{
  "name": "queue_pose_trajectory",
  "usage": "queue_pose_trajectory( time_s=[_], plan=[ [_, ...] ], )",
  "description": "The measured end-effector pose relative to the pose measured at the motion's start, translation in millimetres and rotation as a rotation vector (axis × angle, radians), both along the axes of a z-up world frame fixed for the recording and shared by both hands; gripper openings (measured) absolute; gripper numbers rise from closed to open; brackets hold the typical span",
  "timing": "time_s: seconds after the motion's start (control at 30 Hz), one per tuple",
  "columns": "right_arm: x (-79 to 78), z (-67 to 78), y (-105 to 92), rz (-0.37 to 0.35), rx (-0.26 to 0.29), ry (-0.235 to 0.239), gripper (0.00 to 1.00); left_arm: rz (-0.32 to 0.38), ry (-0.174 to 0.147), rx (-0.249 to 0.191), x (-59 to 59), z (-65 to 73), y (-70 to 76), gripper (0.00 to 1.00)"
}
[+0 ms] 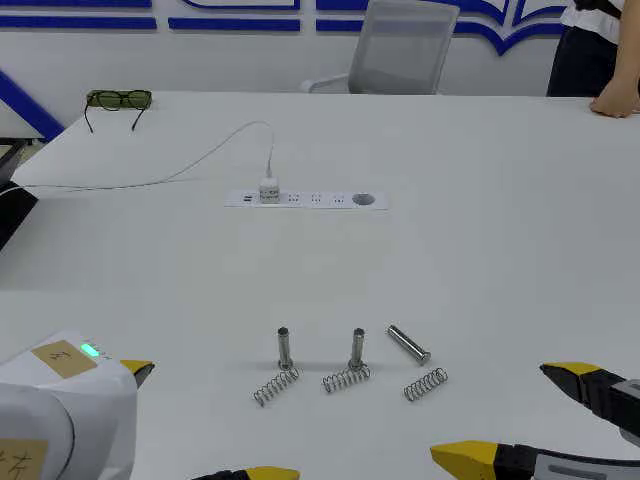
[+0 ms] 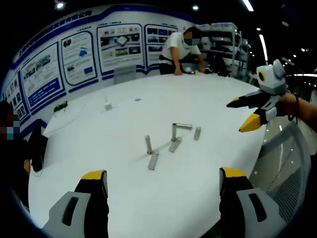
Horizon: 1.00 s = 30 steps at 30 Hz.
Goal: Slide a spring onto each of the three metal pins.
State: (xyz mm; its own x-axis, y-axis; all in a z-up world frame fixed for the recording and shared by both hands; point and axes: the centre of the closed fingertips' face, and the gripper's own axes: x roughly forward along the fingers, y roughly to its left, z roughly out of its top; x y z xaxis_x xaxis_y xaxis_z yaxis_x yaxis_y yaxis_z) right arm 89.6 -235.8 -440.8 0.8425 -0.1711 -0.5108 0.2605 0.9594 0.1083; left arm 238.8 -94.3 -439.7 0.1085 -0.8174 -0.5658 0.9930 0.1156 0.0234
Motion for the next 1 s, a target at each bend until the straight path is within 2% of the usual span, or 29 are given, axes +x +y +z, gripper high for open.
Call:
queue_pose_trajectory(
  time_s=[0.57, 0.77, 1.0],
  plan=[
    [0.2, 0.1, 0.1, -0.001, -0.002, -0.010, 0.88, -0.015, 0.004, 0.000, -3.9, 0.3, -3.6, 0.93],
    [-0.2, 0.2, 0.7, -0.001, -0.002, -0.012, 0.87, -0.018, -0.004, -0.002, -3.9, 2.1, -4.3, 0.93],
    [-1.2, 0.5, -0.5, -0.009, -0.006, -0.012, 0.84, -0.020, -0.006, -0.003, -4.5, 2.1, -4.3, 0.93]
  ],
)
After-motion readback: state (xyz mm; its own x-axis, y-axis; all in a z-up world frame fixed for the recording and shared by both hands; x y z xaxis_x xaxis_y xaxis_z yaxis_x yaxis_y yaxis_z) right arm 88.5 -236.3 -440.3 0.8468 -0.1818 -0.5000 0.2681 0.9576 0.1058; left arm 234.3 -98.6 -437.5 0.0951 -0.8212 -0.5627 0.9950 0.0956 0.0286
